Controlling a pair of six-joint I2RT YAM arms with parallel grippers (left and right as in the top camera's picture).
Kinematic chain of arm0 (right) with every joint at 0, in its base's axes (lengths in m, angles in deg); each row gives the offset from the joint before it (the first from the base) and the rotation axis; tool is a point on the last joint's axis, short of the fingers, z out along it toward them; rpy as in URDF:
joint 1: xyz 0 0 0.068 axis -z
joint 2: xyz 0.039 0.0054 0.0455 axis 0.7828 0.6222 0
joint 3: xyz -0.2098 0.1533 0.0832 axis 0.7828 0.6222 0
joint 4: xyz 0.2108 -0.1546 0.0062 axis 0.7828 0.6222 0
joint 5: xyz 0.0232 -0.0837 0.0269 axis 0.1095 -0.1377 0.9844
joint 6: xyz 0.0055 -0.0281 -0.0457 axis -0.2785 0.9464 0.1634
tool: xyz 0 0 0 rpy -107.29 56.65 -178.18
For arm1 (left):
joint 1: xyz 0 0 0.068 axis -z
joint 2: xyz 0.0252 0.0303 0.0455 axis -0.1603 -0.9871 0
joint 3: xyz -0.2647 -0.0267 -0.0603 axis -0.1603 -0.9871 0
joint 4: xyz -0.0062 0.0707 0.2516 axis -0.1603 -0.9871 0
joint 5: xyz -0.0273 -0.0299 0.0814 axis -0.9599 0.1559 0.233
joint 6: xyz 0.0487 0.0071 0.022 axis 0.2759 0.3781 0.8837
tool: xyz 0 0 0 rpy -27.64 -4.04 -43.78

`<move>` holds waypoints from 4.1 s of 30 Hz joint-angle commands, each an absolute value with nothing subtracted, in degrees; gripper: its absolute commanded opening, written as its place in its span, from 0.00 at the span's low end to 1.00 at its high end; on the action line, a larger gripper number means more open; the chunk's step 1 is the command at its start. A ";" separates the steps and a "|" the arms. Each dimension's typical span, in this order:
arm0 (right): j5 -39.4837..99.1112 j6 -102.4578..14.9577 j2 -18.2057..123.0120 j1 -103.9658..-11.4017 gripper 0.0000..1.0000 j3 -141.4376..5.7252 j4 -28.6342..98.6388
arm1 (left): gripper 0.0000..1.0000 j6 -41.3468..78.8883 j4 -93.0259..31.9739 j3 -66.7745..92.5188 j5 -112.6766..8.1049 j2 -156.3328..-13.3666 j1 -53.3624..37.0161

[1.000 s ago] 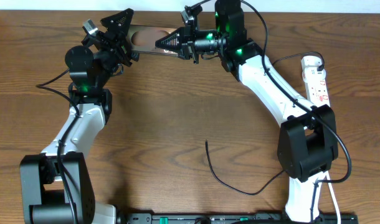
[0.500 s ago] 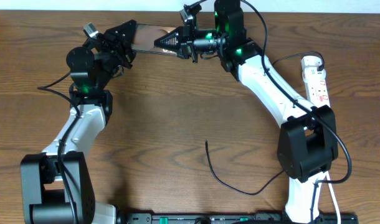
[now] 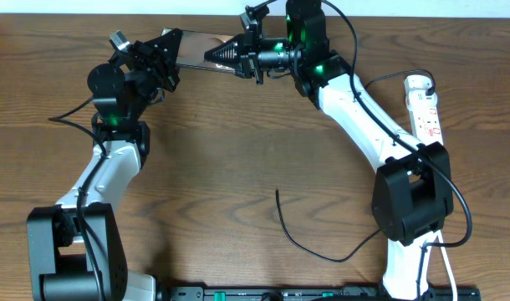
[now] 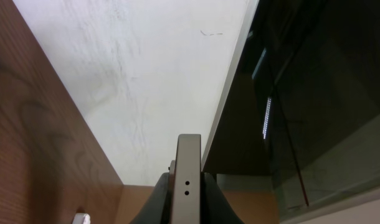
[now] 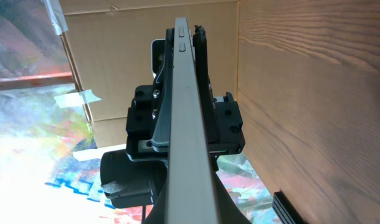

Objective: Plug charger to phone and switch on socket
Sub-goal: 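Hold the phone upright between both grippers, then open the right gripper and release the phone's side edge, then move the right gripper down to the black charger cable's plug, then close the right gripper on the cable plug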

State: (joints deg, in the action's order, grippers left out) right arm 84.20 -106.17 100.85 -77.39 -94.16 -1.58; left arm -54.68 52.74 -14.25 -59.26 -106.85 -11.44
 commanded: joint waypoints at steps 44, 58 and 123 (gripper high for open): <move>86.85 -101.43 100.48 -77.39 0.99 -94.38 -1.40 | 0.07 -49.00 48.65 -13.18 -73.16 -106.43 -25.23; 65.69 -70.96 100.46 -75.97 0.99 -94.49 35.19 | 0.07 -55.29 54.71 -13.14 -108.90 -106.41 -34.54; 27.73 -71.66 100.41 -93.74 0.28 -67.98 58.16 | 0.07 -46.44 67.19 -13.20 -114.69 -106.43 -45.21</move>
